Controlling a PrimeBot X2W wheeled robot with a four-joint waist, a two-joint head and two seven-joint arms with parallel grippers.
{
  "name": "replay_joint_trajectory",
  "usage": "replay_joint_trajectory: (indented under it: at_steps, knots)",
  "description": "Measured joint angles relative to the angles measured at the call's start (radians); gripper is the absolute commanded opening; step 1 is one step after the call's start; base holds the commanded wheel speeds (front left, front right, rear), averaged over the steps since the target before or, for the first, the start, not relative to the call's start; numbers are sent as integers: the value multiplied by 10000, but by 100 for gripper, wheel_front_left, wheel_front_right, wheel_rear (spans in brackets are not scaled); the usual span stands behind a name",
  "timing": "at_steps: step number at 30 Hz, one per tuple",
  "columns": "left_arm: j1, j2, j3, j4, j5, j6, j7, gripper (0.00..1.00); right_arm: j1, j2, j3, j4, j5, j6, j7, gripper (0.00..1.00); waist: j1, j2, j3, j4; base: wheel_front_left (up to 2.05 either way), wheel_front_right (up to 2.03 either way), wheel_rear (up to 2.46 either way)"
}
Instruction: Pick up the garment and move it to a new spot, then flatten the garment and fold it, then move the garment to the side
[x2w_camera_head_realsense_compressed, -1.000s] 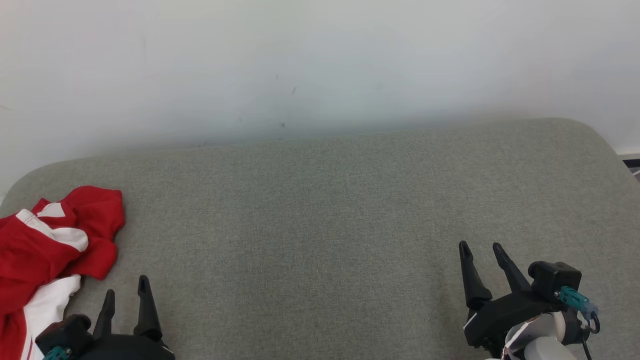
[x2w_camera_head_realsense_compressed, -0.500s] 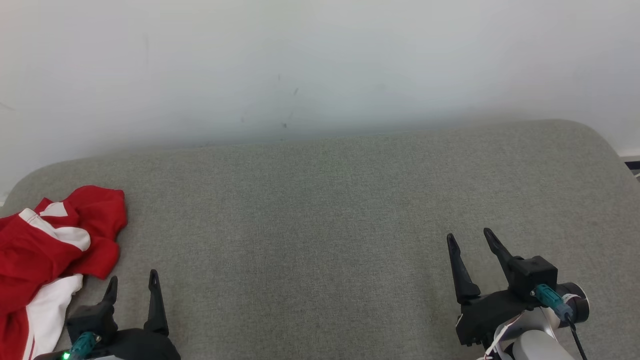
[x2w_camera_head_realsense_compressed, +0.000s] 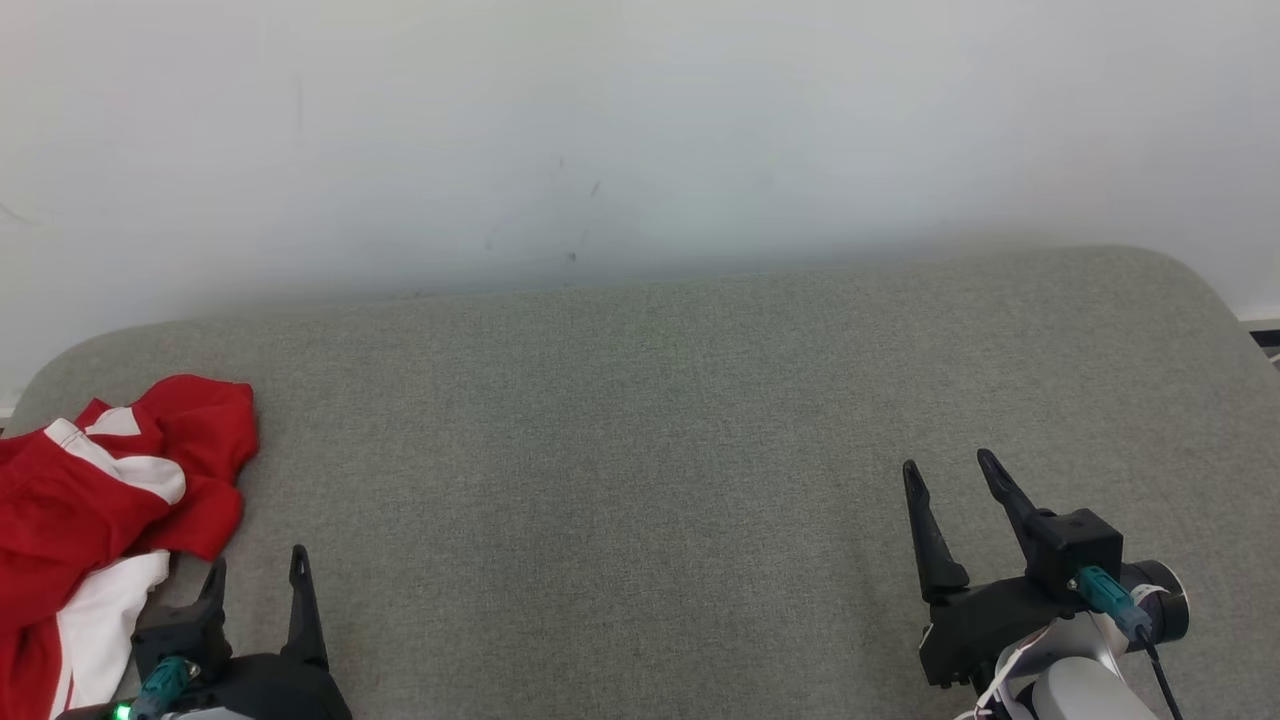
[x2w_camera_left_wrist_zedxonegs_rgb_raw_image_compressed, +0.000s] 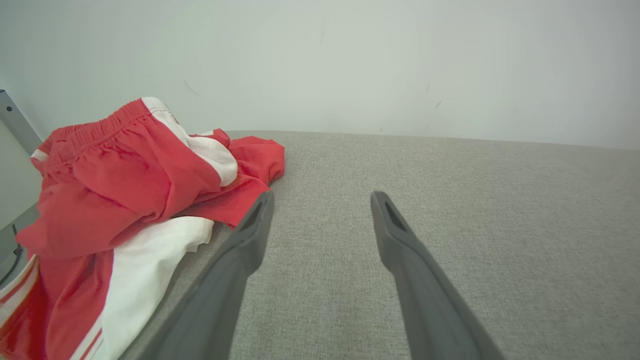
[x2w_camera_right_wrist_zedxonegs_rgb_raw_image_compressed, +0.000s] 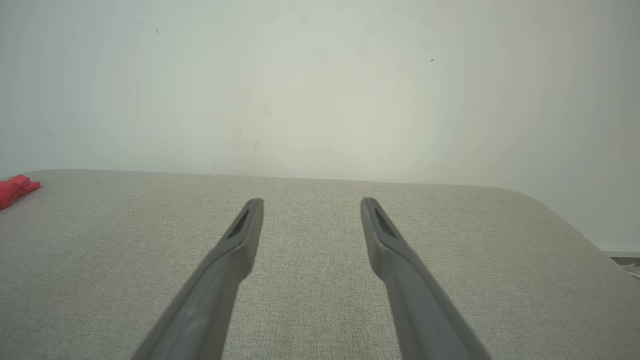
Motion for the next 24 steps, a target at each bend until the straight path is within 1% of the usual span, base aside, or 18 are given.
replay_joint_trajectory:
  at_steps: [6,12,21,24]
  knots:
    - [3,-35,-29,-82,0,0,165,100,46,-10,-94,-19,6,0,2,100,0,0,-6,49,0,0,0]
    - [-10,-144,-27,-165,-59,0,209,100,253,-33,-217,-29,117,0,2,100,0,0,18,335,0,0,0]
    - [-111,-282,209,-261,-23,0,238,100,248,-12,-174,-56,186,15,0,100,0,0,23,1198,0,0,0]
    - [-133,-284,330,-322,42,0,236,100,221,54,-77,-40,186,102,0,100,0,0,14,1576,0,0,0]
